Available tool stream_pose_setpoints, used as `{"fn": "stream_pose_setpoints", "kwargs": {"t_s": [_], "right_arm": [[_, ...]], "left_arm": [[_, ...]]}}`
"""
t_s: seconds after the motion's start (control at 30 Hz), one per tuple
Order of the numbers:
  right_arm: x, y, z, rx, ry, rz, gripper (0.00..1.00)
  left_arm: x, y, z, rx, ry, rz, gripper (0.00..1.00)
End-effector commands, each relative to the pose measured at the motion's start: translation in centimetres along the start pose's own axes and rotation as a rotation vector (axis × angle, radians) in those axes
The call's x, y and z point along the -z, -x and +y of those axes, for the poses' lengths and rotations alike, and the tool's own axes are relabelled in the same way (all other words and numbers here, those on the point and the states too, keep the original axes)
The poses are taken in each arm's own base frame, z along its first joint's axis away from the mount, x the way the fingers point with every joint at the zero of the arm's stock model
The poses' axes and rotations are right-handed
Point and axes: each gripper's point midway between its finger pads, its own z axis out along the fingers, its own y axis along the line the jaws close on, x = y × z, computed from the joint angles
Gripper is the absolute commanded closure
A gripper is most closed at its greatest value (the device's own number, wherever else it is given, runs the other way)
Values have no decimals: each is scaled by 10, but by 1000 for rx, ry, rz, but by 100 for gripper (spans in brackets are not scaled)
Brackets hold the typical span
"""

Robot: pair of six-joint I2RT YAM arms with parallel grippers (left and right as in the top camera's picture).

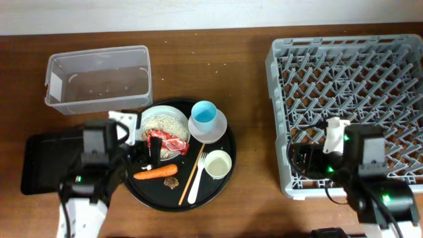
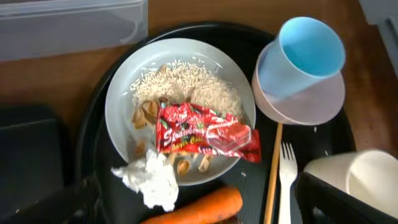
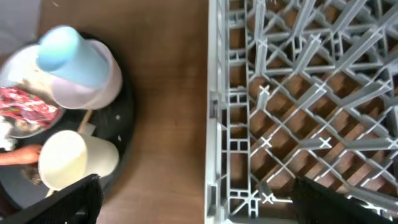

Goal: Sort waste into correct bins and load items into the dishwasher rack
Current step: 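Move the left gripper to the red snack wrapper on the plate, then grasp the red wrapper with the left gripper and drop it in the clear bin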

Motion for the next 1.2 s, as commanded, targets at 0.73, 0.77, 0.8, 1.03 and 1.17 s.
{"fn": "stream_pose_setpoints", "kwargs": {"t_s": [0.73, 0.77, 0.8, 1.03, 1.17], "right_arm": [[-30, -13, -27, -12, -143, 180, 1], [-30, -13, -27, -12, -143, 180, 1], [-30, -13, -27, -12, -144, 179, 1], [-30, -13, -27, -12, -144, 179, 1], [-30, -13, -27, -12, -143, 180, 1]], "left_arm": [[-124, -33, 19, 59, -20, 272, 93], [-124, -33, 19, 59, -20, 272, 93], [-124, -34, 19, 60, -21, 276, 57], [-118, -49, -10, 105, -183, 340, 45], [-129, -67, -7, 125, -176, 410, 46]]}}
